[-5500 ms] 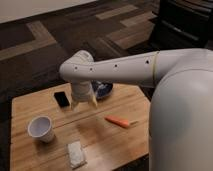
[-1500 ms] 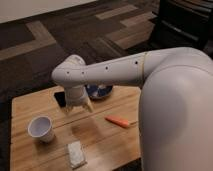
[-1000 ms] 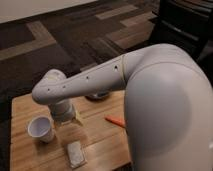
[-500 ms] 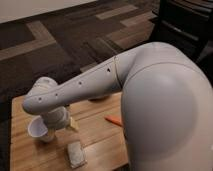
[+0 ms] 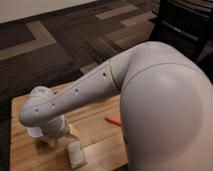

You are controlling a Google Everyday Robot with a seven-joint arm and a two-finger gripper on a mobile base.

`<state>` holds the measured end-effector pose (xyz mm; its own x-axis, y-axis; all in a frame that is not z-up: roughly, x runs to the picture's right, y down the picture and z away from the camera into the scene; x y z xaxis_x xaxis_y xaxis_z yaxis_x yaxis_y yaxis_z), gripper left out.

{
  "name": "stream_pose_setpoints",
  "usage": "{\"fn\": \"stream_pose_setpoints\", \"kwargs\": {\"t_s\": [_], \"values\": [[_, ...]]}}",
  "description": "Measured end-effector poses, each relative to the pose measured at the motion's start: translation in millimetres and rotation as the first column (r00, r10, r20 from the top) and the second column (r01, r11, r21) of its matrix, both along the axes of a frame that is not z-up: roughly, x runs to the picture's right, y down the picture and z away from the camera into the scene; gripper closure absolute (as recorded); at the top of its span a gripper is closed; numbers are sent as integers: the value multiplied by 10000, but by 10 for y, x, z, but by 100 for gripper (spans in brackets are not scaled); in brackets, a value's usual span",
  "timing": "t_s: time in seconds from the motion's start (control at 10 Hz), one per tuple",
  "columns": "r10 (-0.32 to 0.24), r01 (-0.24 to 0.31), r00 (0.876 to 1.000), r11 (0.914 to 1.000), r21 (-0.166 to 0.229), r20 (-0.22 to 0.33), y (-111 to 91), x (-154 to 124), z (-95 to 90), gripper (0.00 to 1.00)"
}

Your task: Wipe the white sponge on the table

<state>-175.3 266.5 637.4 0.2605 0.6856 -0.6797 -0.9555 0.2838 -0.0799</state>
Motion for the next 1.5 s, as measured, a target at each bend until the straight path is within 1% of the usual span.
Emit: {"fn": "stream_pose_setpoints", "kwargs": {"t_s": [0.2, 0.3, 0.4, 0.5, 0.6, 0.7, 0.8, 1.0, 1.1, 1.3, 1.4, 1.5], "values": [[17, -17, 10000, 10000, 0, 18, 16, 21, 8, 35], [50, -50, 9999, 10000, -31, 165, 59, 13, 34, 35], [-24, 23, 9987, 10000, 5, 511, 103, 28, 118, 35], [-216, 220, 9938, 9998, -26, 1094, 194, 43, 213, 35], [-463, 486, 9850, 9988, -98, 1660, 313, 56, 283, 35], [-604, 650, 9786, 9977, -167, 1965, 404, 104, 331, 35], [-719, 780, 9752, 9967, -208, 2093, 464, 175, 361, 35], [-857, 924, 9725, 9955, -206, 2167, 507, 257, 393, 35], [-897, 964, 9725, 9951, -210, 2147, 520, 285, 403, 40], [-939, 999, 9754, 9948, -199, 1996, 515, 326, 416, 63], [-988, 1038, 9756, 9945, -153, 1960, 484, 310, 403, 76], [-1055, 1095, 9768, 9939, -116, 1863, 438, 306, 383, 87]]}}
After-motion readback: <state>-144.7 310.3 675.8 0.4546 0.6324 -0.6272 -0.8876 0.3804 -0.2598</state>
